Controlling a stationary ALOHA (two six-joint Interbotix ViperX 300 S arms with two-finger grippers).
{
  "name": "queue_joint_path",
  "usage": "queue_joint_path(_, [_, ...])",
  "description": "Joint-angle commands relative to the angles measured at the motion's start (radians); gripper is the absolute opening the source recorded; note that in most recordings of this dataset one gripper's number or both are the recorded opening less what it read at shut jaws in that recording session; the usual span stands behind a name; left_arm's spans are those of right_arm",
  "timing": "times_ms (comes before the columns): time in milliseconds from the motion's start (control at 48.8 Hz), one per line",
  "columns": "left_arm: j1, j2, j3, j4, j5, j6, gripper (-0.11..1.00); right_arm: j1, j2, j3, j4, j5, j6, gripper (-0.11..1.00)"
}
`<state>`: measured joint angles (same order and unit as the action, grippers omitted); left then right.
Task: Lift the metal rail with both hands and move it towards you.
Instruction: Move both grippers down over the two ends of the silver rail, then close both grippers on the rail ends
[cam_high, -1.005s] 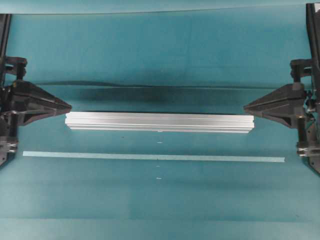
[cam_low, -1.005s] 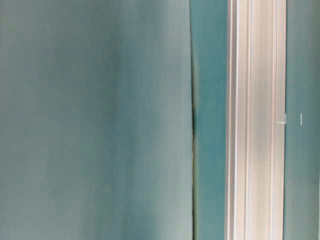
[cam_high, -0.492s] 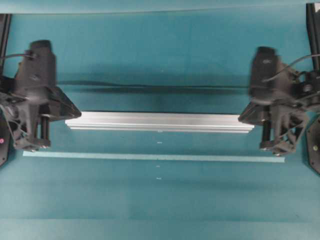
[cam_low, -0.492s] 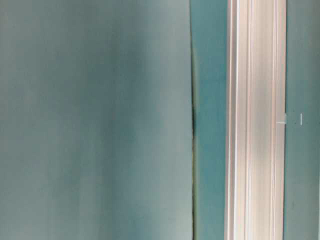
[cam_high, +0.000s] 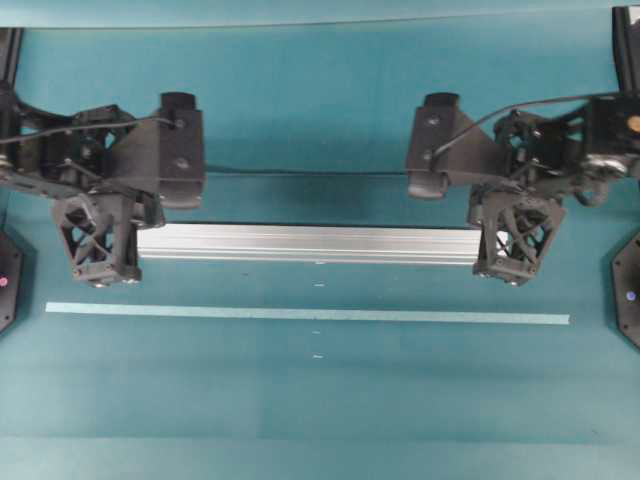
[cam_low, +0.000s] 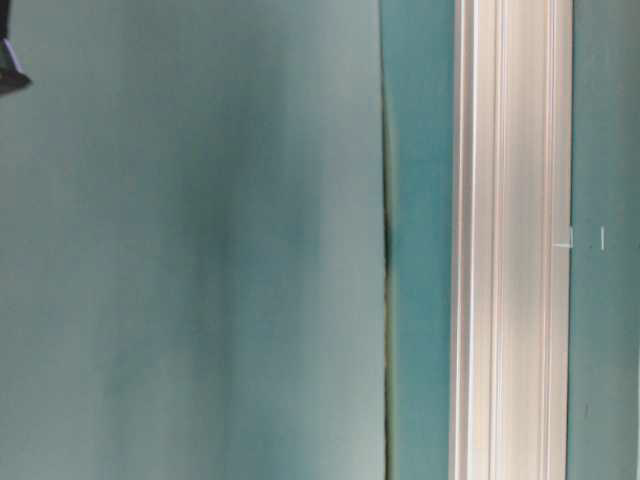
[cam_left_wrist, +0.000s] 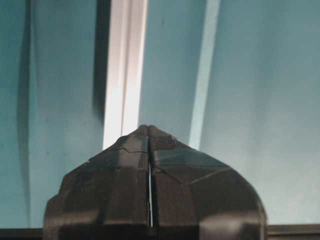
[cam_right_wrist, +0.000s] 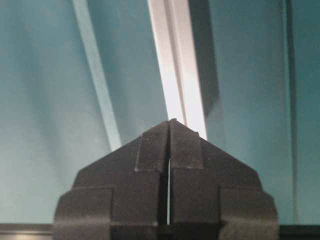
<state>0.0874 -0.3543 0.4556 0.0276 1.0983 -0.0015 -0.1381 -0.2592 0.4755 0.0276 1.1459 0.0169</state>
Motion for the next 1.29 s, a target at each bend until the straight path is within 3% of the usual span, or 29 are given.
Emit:
queue_joint_path(0, [0.0,0.005,-0.023,0.003,0.0,0.005,-0.05,-0.002,0.023,-0.02,-0.002,0.008,-0.02,-0.01])
queue_joint_path(164, [0.002,0.012,-0.02,0.006,-0.015,0.009,-0.05,-0.002,0.035,-0.021,0.0,0.0,-0.057,-0.01])
queue_joint_path(328, [0.0,0.006,-0.012,0.006,-0.052,0.06,-0.05,-0.002,0.035,-0.021,-0.002,-0.006,-0.084,0.01])
queue_joint_path(513, [0.018,0.012,-0.009,0.006,-0.044,0.075,0.02,-0.003,0.035,-0.02,0.0,-0.011,-0.132,0.12])
queue_joint_path(636, [0.025,0.014,0.003,0.006,-0.037,0.08,0.22,-0.006,0.035,-0.015,0.0,-0.012,-0.149,0.4])
queue_joint_path(759, [0.021,0.015,0.023,0.006,-0.048,0.078,0.59,-0.009,0.034,0.006,-0.005,-0.02,-0.149,0.77])
queue_joint_path(862, [0.021,0.017,0.046,0.006,-0.06,0.077,0.87,-0.008,0.028,0.032,-0.015,-0.063,-0.149,0.98])
queue_joint_path(944, [0.021,0.017,0.063,0.006,-0.071,0.075,0.99,-0.008,0.023,0.044,-0.02,-0.1,-0.146,1.0])
queue_joint_path(1272, [0.034,0.048,0.144,0.006,-0.176,0.075,0.99,-0.011,0.035,0.101,-0.021,-0.199,-0.146,1.0])
